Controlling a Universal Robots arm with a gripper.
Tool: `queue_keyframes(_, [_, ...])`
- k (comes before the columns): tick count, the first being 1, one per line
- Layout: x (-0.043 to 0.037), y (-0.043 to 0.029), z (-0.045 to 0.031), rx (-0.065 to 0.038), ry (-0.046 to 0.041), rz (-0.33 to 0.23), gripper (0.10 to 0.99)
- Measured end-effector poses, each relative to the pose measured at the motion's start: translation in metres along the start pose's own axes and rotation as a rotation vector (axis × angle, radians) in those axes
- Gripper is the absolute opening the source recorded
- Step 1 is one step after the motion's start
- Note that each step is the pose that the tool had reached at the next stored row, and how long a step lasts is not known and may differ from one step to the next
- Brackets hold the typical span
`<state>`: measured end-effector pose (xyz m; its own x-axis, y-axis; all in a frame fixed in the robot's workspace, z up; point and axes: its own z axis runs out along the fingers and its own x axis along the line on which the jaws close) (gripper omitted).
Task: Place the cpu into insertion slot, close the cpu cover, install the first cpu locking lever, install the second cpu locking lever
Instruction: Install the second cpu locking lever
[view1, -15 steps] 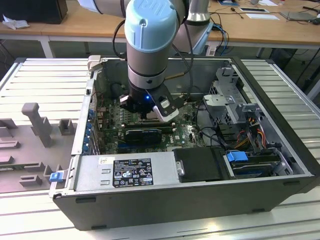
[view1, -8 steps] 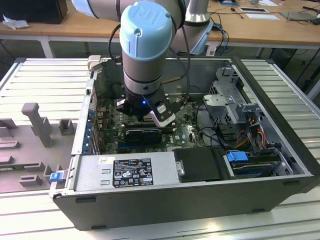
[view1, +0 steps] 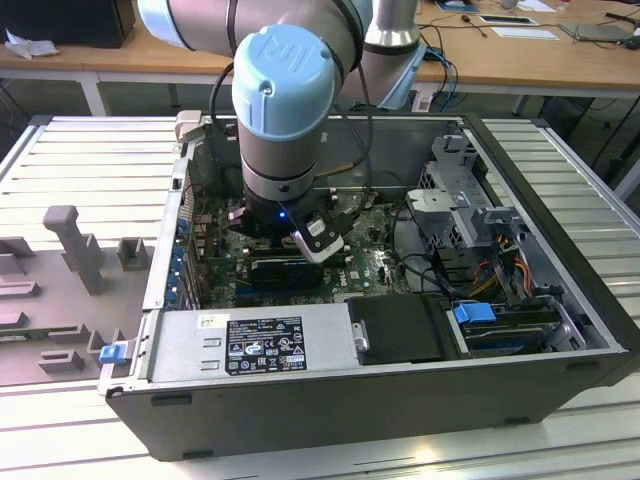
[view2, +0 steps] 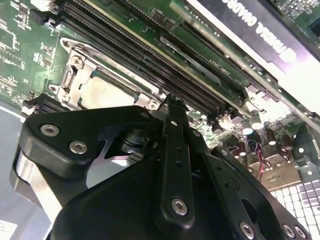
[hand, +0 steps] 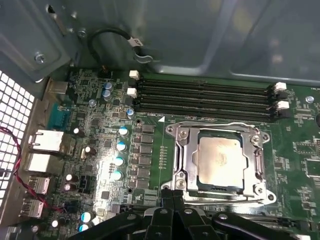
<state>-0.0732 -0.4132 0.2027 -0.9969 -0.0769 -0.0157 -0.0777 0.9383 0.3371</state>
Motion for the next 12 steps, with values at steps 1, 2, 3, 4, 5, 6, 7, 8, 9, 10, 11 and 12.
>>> queue_keyframes(1, [0.0001, -0.0006, 0.0016, -0.003, -0.0002, 0.000, 0.106])
queue_keyframes(2, [0.0002, -0.0013, 0.0034, -0.006, -0.0004, 0.000, 0.106])
queue_keyframes(3, [0.0002, -0.0018, 0.0047, -0.013, -0.0006, -0.001, 0.106])
queue_keyframes(4, [0.0002, -0.0021, 0.0058, -0.020, -0.0009, -0.002, 0.106])
queue_keyframes(5, [0.0002, -0.0023, 0.0065, -0.023, -0.0011, -0.003, 0.106])
queue_keyframes(6, [0.0004, -0.0027, 0.0076, -0.027, -0.0012, -0.003, 0.106])
queue_keyframes(7, [0.0005, -0.0030, 0.0083, -0.029, -0.0011, -0.004, 0.106])
queue_keyframes(8, [0.0008, -0.0033, 0.0094, -0.033, -0.0013, -0.004, 0.106])
queue_keyframes(9, [0.0010, -0.0036, 0.0107, -0.038, -0.0014, -0.005, 0.106])
queue_keyframes(10, [0.0014, -0.0034, 0.0128, -0.043, -0.0015, -0.005, 0.106])
queue_keyframes(11, [0.0024, -0.0035, 0.0133, -0.048, -0.0015, -0.006, 0.106])
queue_keyframes(12, [0.0023, -0.0022, 0.0108, -0.050, -0.0025, -0.006, 0.106])
